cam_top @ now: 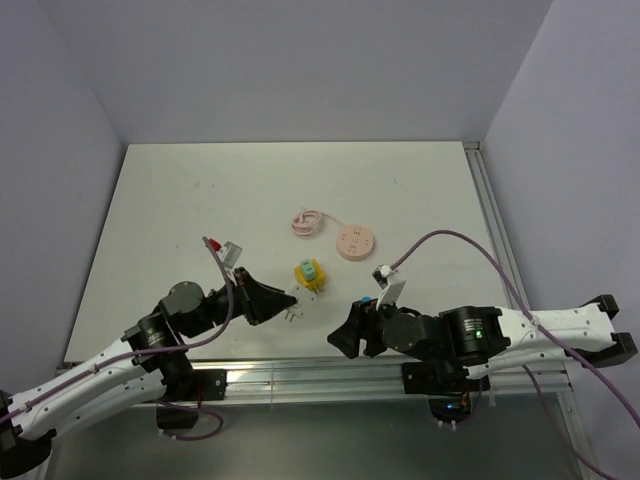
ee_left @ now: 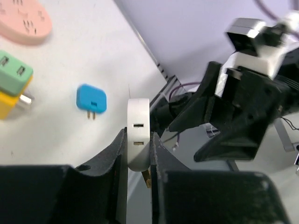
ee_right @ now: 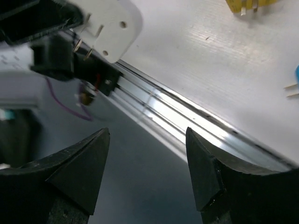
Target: Insert the plug
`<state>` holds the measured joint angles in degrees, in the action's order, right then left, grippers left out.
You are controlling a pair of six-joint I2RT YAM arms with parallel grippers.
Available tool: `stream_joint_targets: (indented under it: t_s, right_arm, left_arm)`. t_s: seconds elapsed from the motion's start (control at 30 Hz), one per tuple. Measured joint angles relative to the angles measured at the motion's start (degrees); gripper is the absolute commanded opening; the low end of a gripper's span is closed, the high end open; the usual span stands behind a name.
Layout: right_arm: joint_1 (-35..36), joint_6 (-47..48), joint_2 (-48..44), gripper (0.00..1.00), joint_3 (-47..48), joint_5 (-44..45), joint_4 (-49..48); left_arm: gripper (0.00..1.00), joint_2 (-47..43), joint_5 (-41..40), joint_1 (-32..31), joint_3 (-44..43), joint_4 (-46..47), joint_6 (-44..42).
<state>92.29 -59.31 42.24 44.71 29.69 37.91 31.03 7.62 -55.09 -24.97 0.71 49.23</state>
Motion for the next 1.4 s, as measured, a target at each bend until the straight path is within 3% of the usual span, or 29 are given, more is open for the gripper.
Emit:
stream_joint_targets:
  t_s: [0.2,0.37,0.6,0.63,0.7,0.73,1.4]
  right_arm:
    - [-9.94,-10.60,-4.66,0.70,-5.05,-8.57,-5.25]
    - [-17.77,-13.66,0.90,0.73,-2.58,-13.33,-6.95]
    - [-18.99,-14.40,6.05,0.76,2.29,-16.35,-8.00]
    - [-19.23,-14.47,6.21,0.82,2.91,-16.41,-8.07]
    - [-19.74,-14.64,6.27,0.83,3.80,-16.26,-8.37]
    - [-19.91,-14.71,6.19,0.92,4.00,-16.22,-8.63]
    - [-27.30,-11.34,16.72,0.91,12.13,-19.87,-9.16]
  left_arm:
    - [0.00,-3.45,-0.07,-0.02,4.96,9.64,-7.30]
    - [0.00,-0.44,0.50,-0.02,5.27,15.41,-13.11]
    - [0.00,-1.27,1.14,-0.02,7.52,19.63,-20.11]
    - [0.00,-1.53,1.38,-0.02,7.52,19.69,-21.05]
    - [0.00,-1.81,1.70,-0.02,7.52,19.96,-22.45]
    - [0.00,-1.95,1.97,-0.02,7.52,20.00,-23.21]
    - [0.01,0.52,4.61,-0.02,6.10,19.56,-27.67]
